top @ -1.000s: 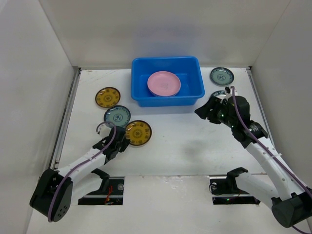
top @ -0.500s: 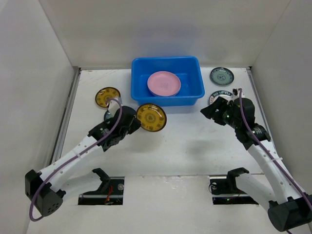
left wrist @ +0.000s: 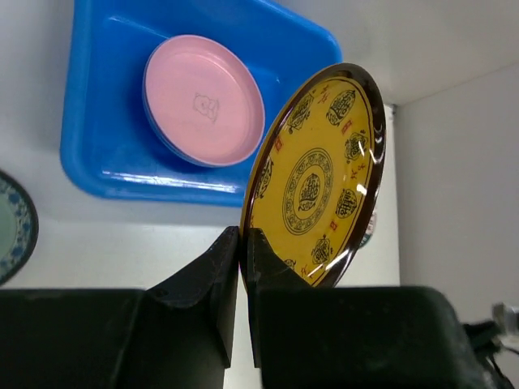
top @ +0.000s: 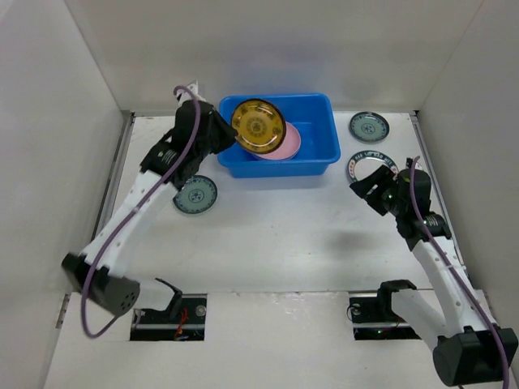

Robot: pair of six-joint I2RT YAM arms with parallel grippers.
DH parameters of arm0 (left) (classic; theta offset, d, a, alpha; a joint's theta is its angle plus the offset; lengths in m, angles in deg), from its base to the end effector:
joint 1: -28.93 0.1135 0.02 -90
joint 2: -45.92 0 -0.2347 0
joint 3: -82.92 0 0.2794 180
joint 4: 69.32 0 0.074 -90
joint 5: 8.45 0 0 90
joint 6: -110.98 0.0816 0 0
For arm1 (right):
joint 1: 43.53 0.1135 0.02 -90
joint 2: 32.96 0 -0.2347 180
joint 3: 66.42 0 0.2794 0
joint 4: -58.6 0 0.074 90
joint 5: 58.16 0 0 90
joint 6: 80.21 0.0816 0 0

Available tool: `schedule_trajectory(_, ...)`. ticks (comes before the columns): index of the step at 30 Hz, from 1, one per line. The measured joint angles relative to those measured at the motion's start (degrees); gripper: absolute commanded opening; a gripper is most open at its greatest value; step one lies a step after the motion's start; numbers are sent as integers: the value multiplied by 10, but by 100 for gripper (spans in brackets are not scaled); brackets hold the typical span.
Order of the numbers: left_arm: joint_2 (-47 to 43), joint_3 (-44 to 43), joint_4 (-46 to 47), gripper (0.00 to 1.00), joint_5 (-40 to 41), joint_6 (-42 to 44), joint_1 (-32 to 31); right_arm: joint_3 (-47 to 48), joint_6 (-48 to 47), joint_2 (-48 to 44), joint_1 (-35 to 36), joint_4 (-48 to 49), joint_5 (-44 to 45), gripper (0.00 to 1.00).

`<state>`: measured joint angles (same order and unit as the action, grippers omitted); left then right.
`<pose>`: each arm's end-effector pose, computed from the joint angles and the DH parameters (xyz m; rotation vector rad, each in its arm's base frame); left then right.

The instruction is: Place the plates into the plastic bin on the countertop

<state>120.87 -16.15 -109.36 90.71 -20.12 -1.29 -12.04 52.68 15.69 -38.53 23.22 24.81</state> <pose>0.3199 -0.1713 0.4119 -0.2950 1.8840 -0.7135 0.2757 0.0341 0.2409 0.6242 2.0547 0.6269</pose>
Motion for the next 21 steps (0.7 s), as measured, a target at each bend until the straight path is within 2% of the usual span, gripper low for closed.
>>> schedule_trajectory(4,141,-43,48,2,-59,27,42,-6,9,0,-26,0,10,68)
schedule_trajectory(11,363,-155,88,2,-125,72,79,-19,18,-18,-65,0,24,68)
schedule_trajectory(17,471,-236,107,3,-163,92,102,-27,21,-28,-87,-6,27,68)
schedule_trajectory(21,520,-273,122,8,-181,109,115,-27,21,-34,-97,-8,28,68)
